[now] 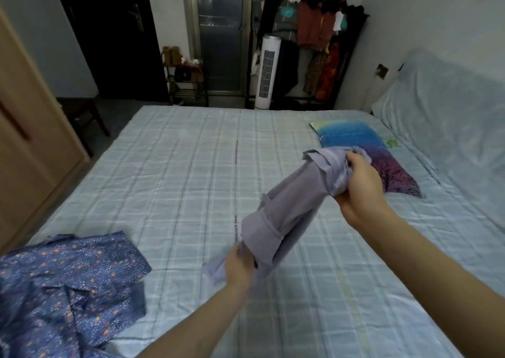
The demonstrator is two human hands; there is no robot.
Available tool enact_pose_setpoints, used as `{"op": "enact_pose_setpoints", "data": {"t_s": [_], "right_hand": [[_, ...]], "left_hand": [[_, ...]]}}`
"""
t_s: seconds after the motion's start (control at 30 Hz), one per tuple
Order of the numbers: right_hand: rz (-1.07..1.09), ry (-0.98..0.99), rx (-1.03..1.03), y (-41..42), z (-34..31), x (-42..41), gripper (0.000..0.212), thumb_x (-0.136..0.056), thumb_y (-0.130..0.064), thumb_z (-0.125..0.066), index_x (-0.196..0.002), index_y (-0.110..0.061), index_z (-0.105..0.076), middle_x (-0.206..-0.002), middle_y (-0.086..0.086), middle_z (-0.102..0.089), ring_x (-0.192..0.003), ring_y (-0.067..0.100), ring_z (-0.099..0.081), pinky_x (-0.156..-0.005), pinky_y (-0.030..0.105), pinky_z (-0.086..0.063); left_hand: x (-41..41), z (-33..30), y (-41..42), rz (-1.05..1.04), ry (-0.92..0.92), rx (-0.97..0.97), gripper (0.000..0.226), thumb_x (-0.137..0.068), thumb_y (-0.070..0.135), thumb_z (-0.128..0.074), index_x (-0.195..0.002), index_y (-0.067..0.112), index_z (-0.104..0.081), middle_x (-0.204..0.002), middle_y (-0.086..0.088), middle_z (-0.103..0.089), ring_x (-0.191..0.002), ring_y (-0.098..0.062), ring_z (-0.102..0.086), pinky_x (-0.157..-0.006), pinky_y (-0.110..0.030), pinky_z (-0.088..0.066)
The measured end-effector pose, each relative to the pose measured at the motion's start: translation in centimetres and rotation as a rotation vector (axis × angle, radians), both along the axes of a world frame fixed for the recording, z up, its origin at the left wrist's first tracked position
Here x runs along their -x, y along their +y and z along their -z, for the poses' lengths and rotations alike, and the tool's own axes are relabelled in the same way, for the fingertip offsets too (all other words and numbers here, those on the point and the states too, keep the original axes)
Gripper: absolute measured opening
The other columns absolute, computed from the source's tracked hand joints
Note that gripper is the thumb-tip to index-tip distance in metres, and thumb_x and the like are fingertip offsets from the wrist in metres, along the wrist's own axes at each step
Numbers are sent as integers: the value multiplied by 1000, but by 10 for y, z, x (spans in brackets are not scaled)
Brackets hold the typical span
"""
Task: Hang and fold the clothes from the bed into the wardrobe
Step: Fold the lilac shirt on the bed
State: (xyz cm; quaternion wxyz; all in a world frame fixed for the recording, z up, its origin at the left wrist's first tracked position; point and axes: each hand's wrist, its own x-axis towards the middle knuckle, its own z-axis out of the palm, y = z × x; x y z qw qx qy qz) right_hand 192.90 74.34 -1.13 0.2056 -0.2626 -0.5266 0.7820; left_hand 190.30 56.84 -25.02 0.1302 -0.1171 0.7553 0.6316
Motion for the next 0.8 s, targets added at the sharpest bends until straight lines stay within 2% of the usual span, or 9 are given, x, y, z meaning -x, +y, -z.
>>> {"op": "enact_pose_setpoints", "data": {"t_s": [0.1, 0.17, 0.3, 0.4, 0.5, 0.57, 0.63, 0.73, 0.8], "right_hand": [[23, -187, -66, 52, 37, 3, 28, -98, -17, -48, -120, -5, -59, -112, 15, -66, -92, 29, -65, -77, 41, -58], [-75, -360, -79, 85, 75, 5, 29, -94, -9, -46, -119, 1, -57, -111, 20, -64, -87, 31, -63, -65, 36, -58], [-189, -774, -201, 119, 146, -14, 14, -94, -1, -44, -95, 7, -56, -85, 21, -58, -70, 30, -55, -51, 29, -52], [-291, -1022, -662, 114, 180, -24, 30, -97, -18, -50, -117, 5, -55, -112, 22, -61, -91, 34, -59, -78, 38, -50], [-286, -772, -768, 69, 195, -27, 47, -91, -14, -59, -136, -6, -47, -135, 19, -51, -112, 33, -55, -85, 38, -46], [-577, -566, -783, 29, 205, -21, 58, -85, -13, -65, -140, -12, -44, -135, 6, -48, -124, 24, -50, -97, 37, -45], [-833, -526, -890, 0, 213, -17, 69, -72, -30, -73, -135, -20, -47, -131, -3, -47, -122, 14, -48, -98, 31, -44], [-840, -516, -987, -17, 220, -13, 21, -73, -30, -70, -87, -16, -62, -92, 6, -64, -80, 10, -57, -72, 35, -50], [-790, -521, -1006, -18, 213, -11, 12, -82, -20, -62, -74, -11, -62, -77, 7, -65, -73, 14, -57, -65, 35, -47]], "left_hand": [[14, -12, -30, -37, 125, 33, 27, -92, 10, -57, -66, 10, -50, -60, -5, -52, -61, -20, -46, -53, -25, -37], [30, -20, -52, 26, 253, 147, 20, -89, 9, -62, -70, 13, -62, -61, 2, -61, -61, -15, -55, -56, -22, -40], [49, -45, -72, 148, 471, 266, 22, -89, 2, -57, -88, 19, -70, -82, 15, -69, -81, 4, -63, -68, -5, -42], [54, -63, -64, 238, 552, 288, 20, -92, 6, -55, -88, 23, -66, -82, 14, -68, -80, 2, -62, -69, -12, -46], [54, -78, -49, 424, 457, 278, 22, -90, 13, -53, -81, 29, -66, -76, 9, -69, -74, -10, -66, -64, -34, -56], [49, -90, -38, 598, 351, 266, 22, -90, 15, -54, -78, 27, -68, -76, 5, -70, -75, -17, -66, -58, -34, -54], [46, -99, -30, 746, 281, 237, 17, -90, 13, -57, -81, 21, -70, -80, 2, -70, -77, -13, -65, -61, -30, -52], [48, -107, -33, 870, 204, 276, 9, -89, 19, -64, -85, 17, -72, -82, 5, -69, -79, -8, -62, -70, -28, -50], [52, -109, -45, 952, 91, 332, 15, -85, 36, -71, -91, 22, -69, -86, 8, -67, -80, -9, -63, -65, -24, -48]]}}
